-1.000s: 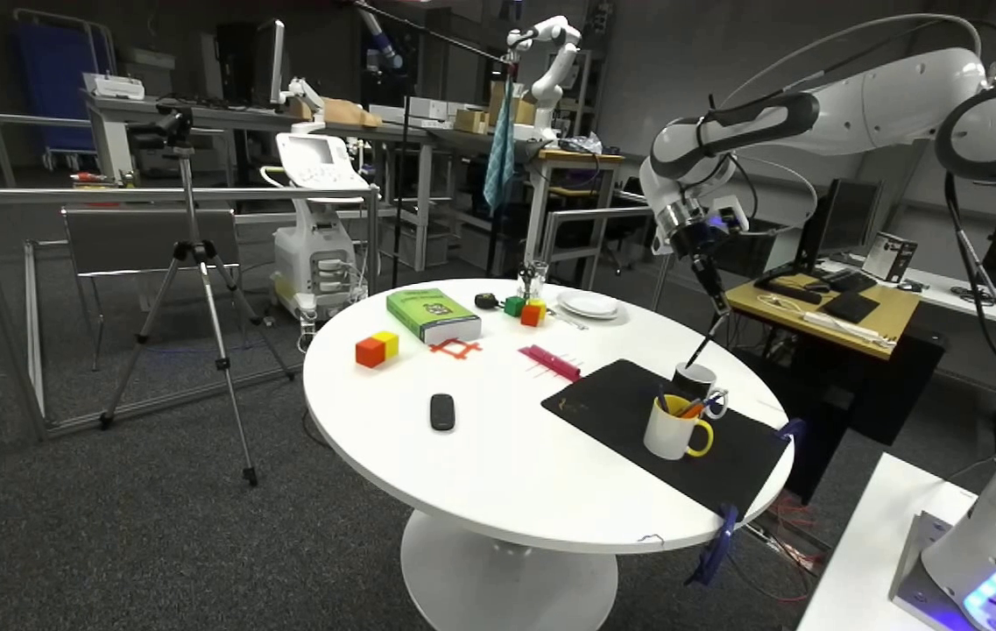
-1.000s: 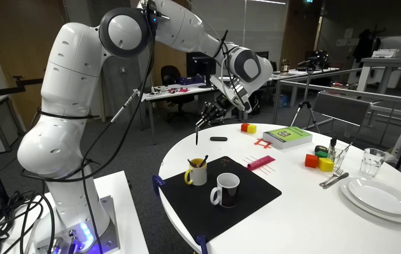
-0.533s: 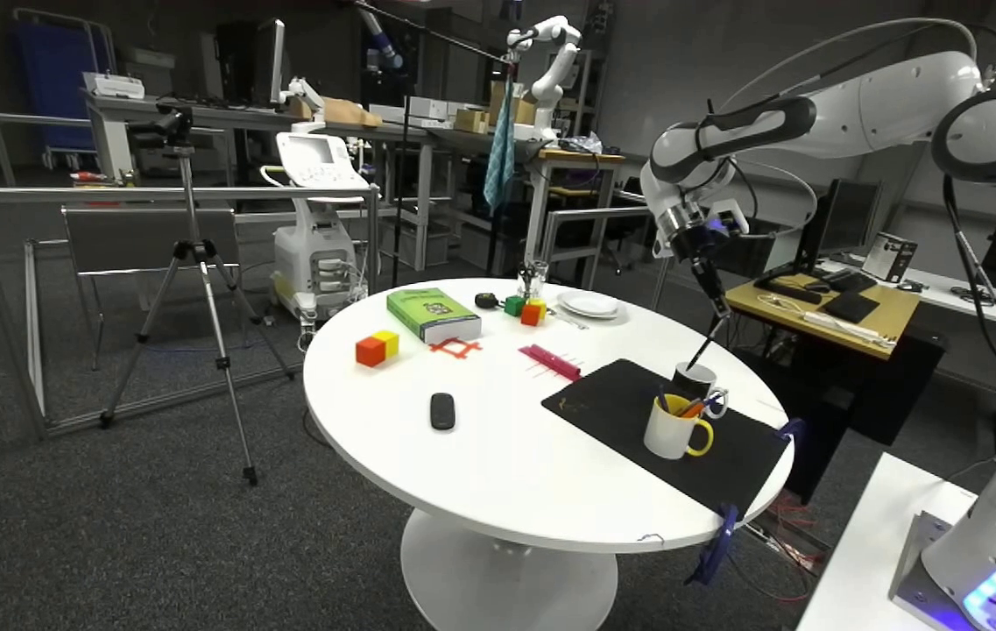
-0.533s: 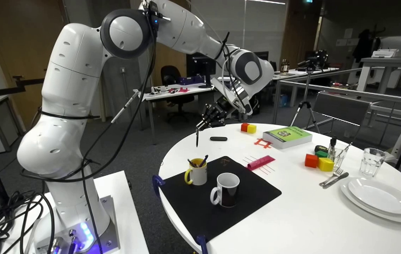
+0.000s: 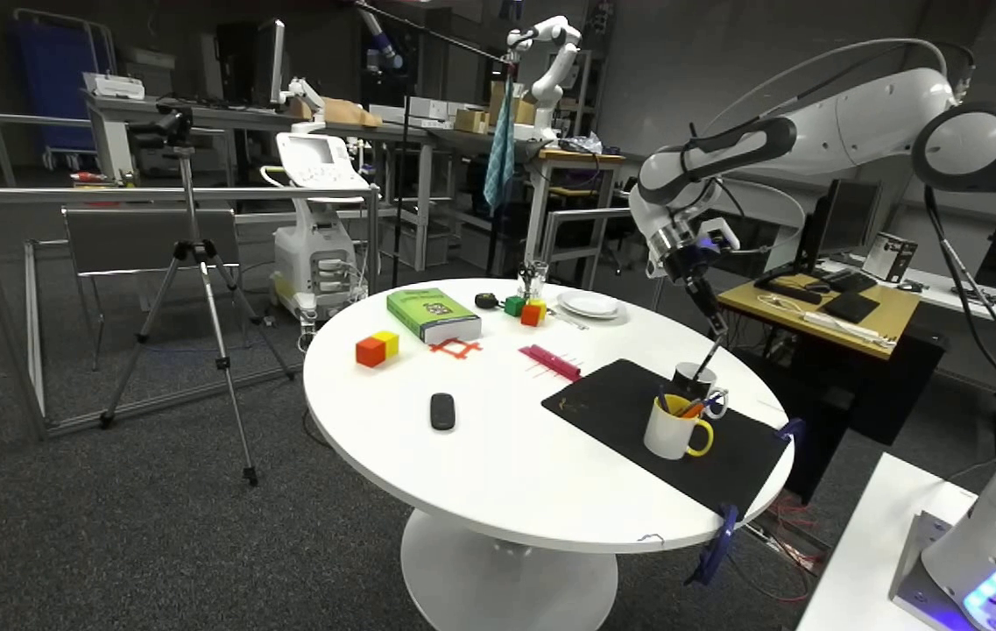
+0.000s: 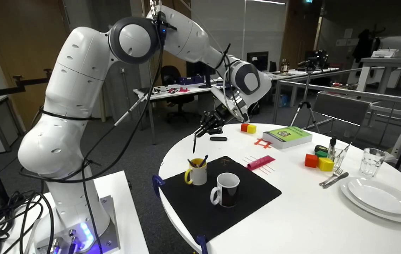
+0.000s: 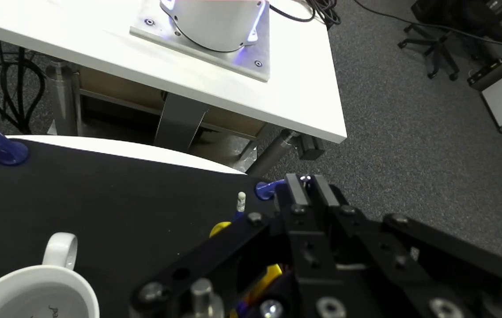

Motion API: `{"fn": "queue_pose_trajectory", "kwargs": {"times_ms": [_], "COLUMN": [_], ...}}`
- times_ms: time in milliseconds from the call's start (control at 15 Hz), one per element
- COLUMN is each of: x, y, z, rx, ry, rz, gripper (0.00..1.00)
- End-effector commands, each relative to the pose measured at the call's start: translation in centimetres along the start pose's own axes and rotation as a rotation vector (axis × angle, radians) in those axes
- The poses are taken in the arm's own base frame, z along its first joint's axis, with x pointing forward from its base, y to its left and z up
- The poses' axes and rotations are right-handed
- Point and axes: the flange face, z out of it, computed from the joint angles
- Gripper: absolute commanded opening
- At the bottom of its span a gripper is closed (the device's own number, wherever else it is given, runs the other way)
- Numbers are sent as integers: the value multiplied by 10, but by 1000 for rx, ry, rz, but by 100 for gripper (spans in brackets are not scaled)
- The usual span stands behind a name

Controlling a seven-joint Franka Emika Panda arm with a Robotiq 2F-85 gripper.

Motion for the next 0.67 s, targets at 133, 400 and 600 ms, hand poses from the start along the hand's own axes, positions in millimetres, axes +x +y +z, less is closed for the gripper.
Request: {"fn": "queue_pose_trajectory", "kwargs": {"times_ms": [133,400,600], "x": [16,24,32], "y": [-1,4,7], "z": [13,20,25], "rx": [-40,-55,-63], "ry": [-62,-91,-108], "rz": [59,93,109], "gripper": [2,2,2]}}
